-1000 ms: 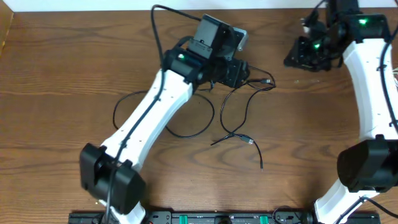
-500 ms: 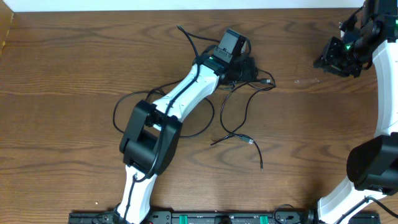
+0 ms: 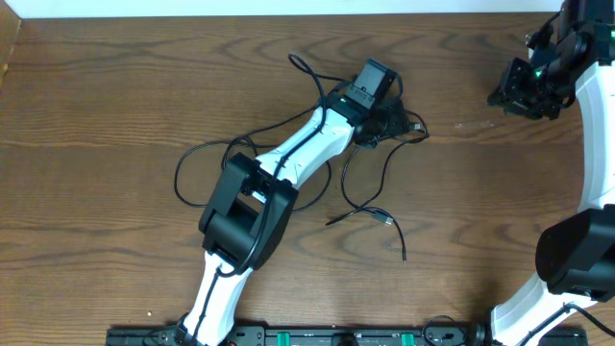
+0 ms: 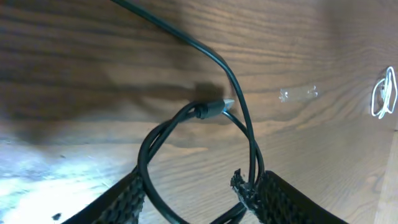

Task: Untangle cables

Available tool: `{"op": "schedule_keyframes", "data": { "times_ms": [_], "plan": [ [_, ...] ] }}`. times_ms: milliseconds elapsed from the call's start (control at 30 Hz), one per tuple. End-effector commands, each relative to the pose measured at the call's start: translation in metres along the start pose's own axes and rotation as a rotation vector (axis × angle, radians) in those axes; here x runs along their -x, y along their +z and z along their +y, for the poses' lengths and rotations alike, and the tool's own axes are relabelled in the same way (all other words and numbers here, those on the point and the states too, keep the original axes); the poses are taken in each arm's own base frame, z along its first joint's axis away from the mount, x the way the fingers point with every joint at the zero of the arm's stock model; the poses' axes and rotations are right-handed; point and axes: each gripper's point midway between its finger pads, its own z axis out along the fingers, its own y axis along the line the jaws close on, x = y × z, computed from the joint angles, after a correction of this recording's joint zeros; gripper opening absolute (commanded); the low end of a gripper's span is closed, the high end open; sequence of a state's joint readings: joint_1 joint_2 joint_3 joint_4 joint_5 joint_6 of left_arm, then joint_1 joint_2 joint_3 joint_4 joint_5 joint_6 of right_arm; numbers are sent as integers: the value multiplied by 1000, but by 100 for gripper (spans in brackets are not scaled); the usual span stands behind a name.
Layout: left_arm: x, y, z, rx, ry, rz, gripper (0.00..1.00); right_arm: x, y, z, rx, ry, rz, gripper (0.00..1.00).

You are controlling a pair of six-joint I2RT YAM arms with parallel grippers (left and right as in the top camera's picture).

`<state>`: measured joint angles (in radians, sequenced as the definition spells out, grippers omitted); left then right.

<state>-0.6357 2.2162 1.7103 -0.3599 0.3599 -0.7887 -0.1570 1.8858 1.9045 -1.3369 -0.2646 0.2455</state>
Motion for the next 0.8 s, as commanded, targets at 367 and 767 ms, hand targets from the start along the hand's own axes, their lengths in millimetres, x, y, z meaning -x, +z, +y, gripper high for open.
{"op": "schedule_keyframes", "data": {
  "times_ms": [367,767],
  "plan": [
    [-27,26,13,55,-1,65,53,-1,3,-3,-14,2,7,29],
    [-6,17,7,43,80,-11,7,-12,12,0,-15,-31,50,34]
  ]
}}
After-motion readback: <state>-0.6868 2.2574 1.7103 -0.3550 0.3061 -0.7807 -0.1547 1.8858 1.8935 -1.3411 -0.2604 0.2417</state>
